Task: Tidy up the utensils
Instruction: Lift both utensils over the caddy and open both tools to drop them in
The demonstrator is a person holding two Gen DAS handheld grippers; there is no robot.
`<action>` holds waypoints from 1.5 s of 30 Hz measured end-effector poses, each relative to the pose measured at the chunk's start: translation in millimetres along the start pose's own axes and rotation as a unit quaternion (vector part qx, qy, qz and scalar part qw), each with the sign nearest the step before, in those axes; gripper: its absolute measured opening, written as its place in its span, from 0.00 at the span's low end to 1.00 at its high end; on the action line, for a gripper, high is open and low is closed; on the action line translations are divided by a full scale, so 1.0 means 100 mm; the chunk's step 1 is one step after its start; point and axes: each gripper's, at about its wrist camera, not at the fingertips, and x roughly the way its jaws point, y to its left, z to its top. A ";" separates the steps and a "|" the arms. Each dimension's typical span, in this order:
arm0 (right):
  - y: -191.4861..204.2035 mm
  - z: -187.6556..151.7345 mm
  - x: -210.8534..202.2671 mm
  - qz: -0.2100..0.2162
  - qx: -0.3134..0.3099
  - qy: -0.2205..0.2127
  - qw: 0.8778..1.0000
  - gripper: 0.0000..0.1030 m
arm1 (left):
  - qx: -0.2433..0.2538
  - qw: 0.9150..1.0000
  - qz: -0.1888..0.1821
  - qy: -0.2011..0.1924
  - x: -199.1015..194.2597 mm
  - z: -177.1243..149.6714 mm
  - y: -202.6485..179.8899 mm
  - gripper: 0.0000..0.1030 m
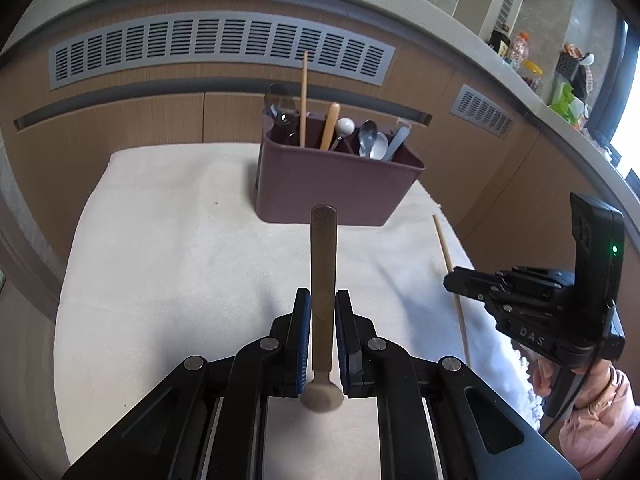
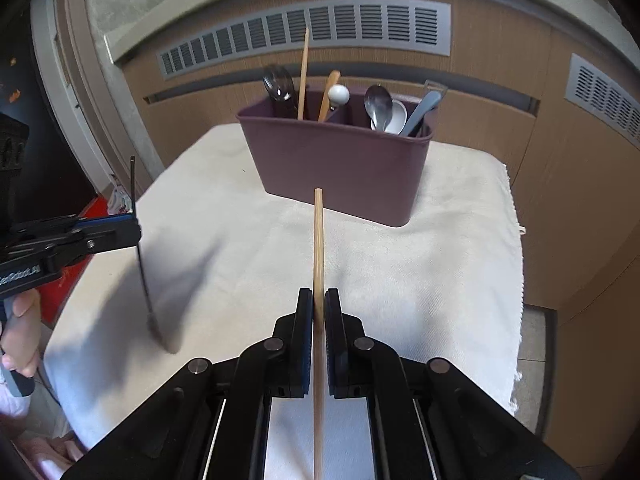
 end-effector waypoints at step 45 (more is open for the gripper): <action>-0.16 1.89 -1.40 -0.052 -0.004 -0.302 0.952 0.05 | 0.090 0.976 -0.004 -0.199 -0.76 2.07 -0.40 0.12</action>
